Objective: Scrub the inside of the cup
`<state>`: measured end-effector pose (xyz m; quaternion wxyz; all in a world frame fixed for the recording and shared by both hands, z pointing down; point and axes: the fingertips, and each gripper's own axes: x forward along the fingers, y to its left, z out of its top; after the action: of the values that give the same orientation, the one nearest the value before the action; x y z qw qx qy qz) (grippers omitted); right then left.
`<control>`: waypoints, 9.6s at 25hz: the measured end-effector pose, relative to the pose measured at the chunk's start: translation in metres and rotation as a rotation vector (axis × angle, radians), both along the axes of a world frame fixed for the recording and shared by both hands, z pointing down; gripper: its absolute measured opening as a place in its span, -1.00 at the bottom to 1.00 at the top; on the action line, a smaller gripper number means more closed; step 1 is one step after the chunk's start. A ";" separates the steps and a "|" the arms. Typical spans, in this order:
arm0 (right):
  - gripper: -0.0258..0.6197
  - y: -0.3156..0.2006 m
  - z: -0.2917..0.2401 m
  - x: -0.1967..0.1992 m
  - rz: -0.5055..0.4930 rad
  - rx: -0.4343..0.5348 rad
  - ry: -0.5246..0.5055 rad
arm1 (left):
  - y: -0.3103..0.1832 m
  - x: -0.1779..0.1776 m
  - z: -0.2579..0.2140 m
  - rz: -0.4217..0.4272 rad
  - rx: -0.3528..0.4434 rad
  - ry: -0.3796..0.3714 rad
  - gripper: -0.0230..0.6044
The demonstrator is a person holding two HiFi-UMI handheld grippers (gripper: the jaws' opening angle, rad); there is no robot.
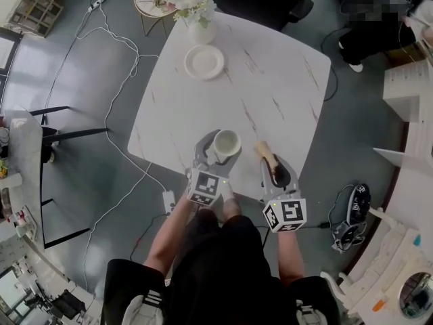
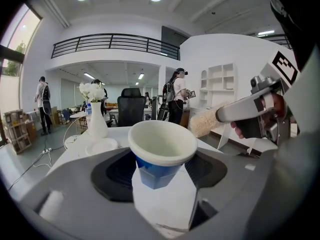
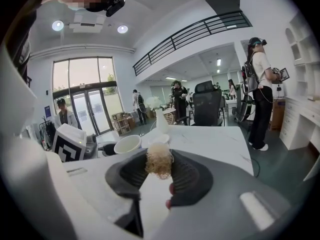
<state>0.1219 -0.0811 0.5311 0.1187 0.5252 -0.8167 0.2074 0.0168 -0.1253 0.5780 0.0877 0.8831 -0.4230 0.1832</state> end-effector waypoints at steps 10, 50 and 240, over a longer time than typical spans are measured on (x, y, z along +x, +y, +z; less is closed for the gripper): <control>-0.57 0.037 -0.044 -0.051 -0.096 0.066 -0.012 | 0.048 -0.026 -0.024 0.002 0.004 -0.055 0.08; -0.57 0.101 -0.036 -0.142 -0.300 -0.031 0.107 | 0.123 -0.037 -0.052 0.142 0.191 -0.279 0.07; -0.57 -0.008 -0.025 0.033 0.116 0.097 0.083 | -0.025 0.006 0.003 0.000 -0.007 0.061 0.07</control>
<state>0.1549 -0.0886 0.5060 0.1147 0.5847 -0.7885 0.1523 0.0233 -0.1502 0.5809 0.1037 0.8878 -0.4196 0.1578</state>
